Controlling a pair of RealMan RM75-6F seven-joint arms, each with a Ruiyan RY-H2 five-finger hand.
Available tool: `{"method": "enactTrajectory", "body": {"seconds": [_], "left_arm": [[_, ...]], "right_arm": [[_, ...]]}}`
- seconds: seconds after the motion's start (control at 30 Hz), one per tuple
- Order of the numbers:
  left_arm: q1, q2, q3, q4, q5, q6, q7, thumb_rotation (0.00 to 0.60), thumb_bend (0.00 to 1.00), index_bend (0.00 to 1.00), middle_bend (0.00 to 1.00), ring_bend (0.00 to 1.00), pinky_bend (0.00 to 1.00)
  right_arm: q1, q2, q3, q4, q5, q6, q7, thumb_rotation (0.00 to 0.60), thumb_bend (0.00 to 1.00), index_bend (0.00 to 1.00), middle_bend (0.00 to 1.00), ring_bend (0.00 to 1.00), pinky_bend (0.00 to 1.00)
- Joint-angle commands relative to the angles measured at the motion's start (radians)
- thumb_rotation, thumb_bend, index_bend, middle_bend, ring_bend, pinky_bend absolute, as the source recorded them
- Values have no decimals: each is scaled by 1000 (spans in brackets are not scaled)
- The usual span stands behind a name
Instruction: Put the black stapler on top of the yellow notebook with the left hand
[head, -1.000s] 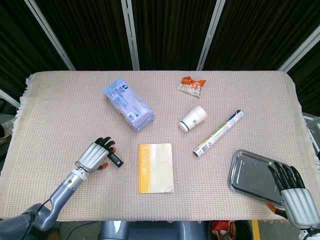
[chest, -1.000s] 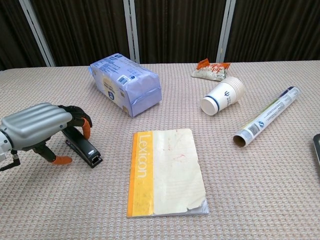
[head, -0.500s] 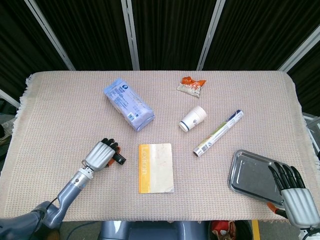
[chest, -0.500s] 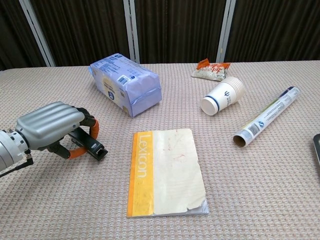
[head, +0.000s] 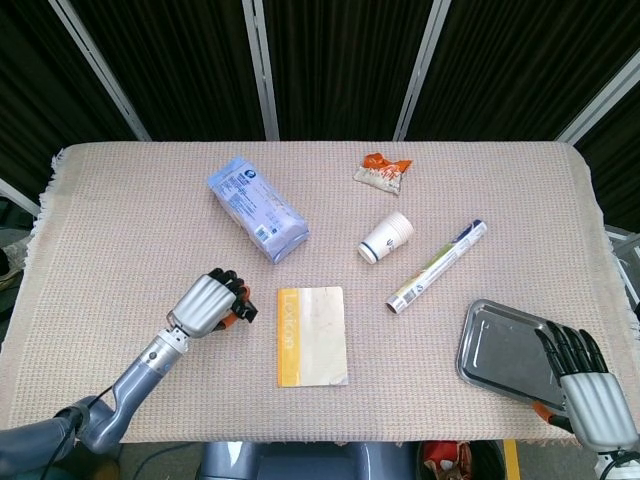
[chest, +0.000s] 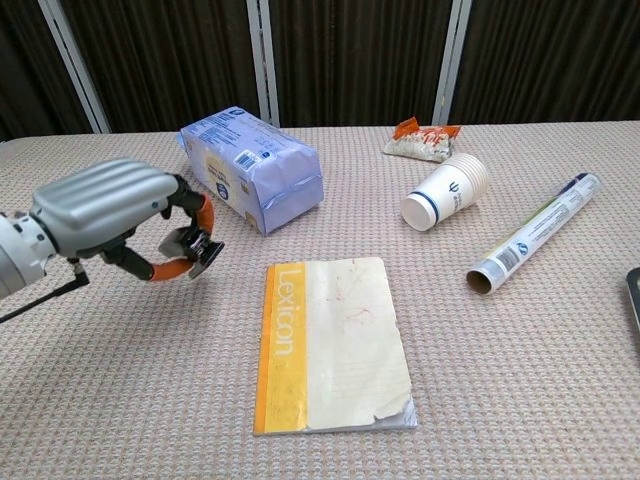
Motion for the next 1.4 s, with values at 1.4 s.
{"method": "enactTrajectory", "body": {"seconds": [1.4], "left_arm": [[-236, -26, -8, -206, -94, -197, 340, 600, 621, 673, 428, 298, 392]], "right_arm": [[-13, 9, 8, 13, -12, 55, 24, 600, 53, 0, 0, 0, 0]]}}
